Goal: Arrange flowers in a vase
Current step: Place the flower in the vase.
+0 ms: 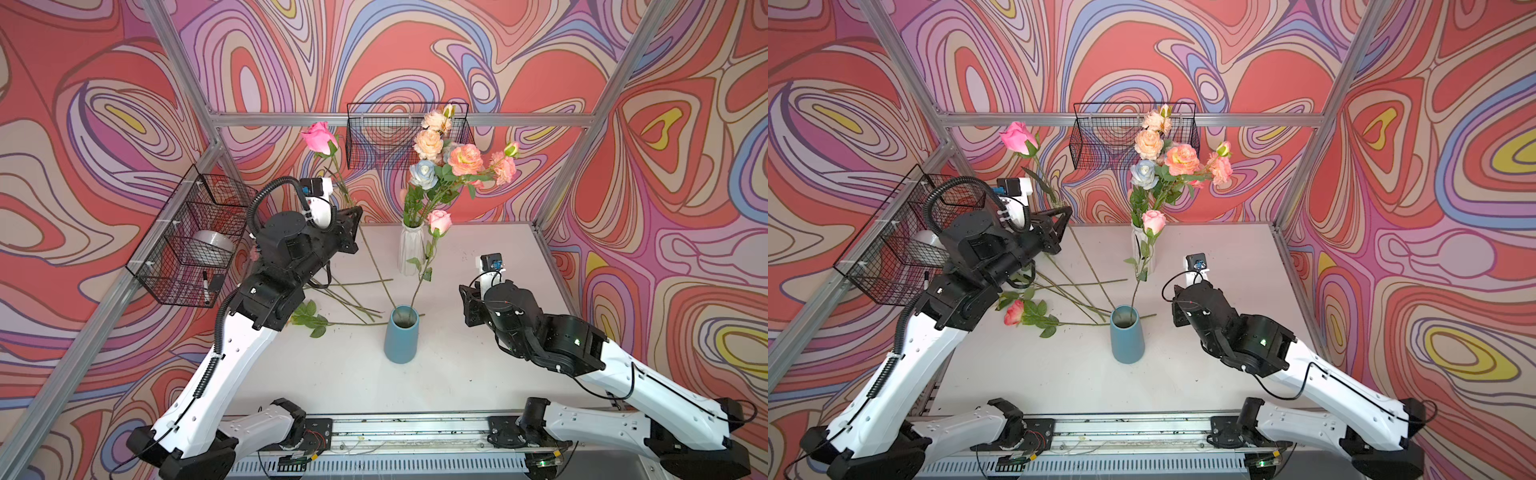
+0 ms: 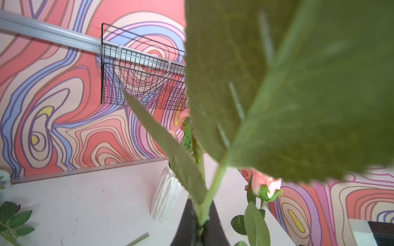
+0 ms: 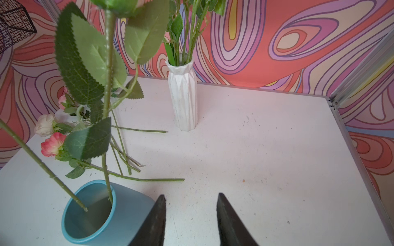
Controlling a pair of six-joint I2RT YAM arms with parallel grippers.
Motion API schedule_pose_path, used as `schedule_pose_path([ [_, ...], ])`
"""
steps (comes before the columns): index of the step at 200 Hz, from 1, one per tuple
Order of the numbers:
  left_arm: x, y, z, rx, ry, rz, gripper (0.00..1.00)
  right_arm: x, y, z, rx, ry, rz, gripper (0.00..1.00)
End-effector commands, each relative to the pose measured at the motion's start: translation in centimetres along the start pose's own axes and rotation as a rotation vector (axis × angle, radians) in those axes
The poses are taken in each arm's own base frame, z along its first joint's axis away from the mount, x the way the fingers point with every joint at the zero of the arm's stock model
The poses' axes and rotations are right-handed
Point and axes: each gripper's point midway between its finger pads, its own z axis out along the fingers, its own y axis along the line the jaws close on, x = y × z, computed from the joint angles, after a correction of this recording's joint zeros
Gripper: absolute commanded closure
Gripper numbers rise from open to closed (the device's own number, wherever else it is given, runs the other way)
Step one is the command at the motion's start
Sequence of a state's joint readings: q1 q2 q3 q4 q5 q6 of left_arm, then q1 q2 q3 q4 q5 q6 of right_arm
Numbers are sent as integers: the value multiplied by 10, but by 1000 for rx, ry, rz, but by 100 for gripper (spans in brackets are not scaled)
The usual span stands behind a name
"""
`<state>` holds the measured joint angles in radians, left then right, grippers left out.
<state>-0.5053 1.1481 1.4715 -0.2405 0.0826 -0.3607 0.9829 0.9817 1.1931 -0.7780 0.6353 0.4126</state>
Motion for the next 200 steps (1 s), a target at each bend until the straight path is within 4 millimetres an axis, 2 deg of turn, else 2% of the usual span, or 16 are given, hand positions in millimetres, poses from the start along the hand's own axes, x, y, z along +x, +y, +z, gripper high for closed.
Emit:
schedule_pose_path([
  [1, -13, -16, -3, 34, -64, 86, 100, -6, -3, -5, -4, -11, 22, 60],
  [22, 9, -37, 2, 69, 9, 149, 100, -5, -3, -4, 1, -11, 19, 60],
  [34, 31, -46, 7, 81, 65, 183, 100, -5, -3, -5, 0, -12, 20, 60],
  [48, 66, -49, 7, 73, 156, 213, 100, -5, -4, -5, 1, -16, 22, 60],
  [59, 86, -50, 5, 68, 200, 223, 89, -5, -5, -5, 1, -16, 22, 60],
  [74, 108, -47, -1, 59, 250, 200, 58, -5, -5, -6, 2, -17, 20, 60],
  [81, 116, -45, -4, 58, 272, 182, 47, -5, -5, -6, 3, -18, 19, 60],
  [97, 120, -43, -15, 55, 298, 148, 39, -6, -6, -6, 4, -22, 19, 58],
  [130, 98, -36, -48, 45, 209, 79, 32, -6, -5, -5, 6, -25, 18, 52],
  [155, 107, 1, -65, -104, 191, 42, 27, -5, -4, -4, 3, -25, 19, 50],
  [167, 121, 31, -67, -186, 228, -29, 26, -4, -3, -3, -1, -27, 20, 50],
  [200, 177, 127, -50, -321, 310, -455, 28, -2, 0, 0, -12, -25, 17, 51],
])
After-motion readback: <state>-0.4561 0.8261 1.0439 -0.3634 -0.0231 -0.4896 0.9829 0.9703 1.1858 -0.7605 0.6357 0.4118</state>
